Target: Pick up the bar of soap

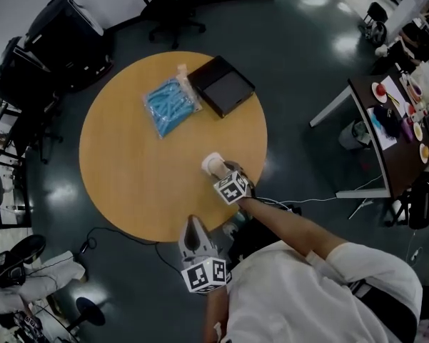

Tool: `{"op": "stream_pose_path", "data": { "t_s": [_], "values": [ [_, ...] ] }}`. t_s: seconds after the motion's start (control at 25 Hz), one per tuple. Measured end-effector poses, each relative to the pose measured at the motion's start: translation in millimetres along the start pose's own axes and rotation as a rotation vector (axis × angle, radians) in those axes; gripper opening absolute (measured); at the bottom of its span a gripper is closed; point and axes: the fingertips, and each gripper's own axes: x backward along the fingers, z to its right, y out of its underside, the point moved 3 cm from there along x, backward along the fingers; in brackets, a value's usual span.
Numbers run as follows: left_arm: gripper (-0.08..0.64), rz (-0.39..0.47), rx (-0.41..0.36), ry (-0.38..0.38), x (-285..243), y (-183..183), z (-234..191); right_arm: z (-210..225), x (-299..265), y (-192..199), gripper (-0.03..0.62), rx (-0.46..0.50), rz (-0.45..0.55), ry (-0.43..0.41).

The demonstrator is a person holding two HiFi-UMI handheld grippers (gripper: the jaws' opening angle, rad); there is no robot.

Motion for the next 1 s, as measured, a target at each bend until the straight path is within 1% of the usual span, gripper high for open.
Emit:
{"op": "stream_pose_path", "data": {
  "t_s": [0.24,0.44,0.56,0.64,0.72,0.84,1.0],
  "values": [
    [0.003,-0.002,0.007,-0.030,-3.9,-0.9,-11.5,0.9,-20.0,8.2,0.264,0.040,-0.079,0.017],
    [0.003,-0.008,0.011,-0.039,-3.2,0.5,-12.0,1.9,-19.7,8.4,0.262,0.065,-0.074,0.039],
    [0.003,-0.006,0.017,-0.048,-1.9,0.5,-12.1,-1.1,-10.1,1.5,0.261,0.078,-0.042,0.022],
    [0.003,0.000,0.012,-0.043,-2.3,-0.7,-11.9,-4.1,2.9,-9.8,0.261,0.079,0.014,0.002],
    [0.003,0.010,0.004,-0.036,-2.5,-3.0,-10.3,-6.3,25.5,-25.4,0.261,0.073,0.101,-0.020],
    [0.003,0.028,-0.007,-0.024,-2.7,-7.7,-5.1,-6.5,78.7,-51.5,0.261,0.043,0.282,-0.057],
    [0.003,0.055,-0.015,-0.006,-5.8,-16.0,4.5,-5.8,172.9,-84.3,0.261,0.020,0.530,-0.106]
  ]
}}
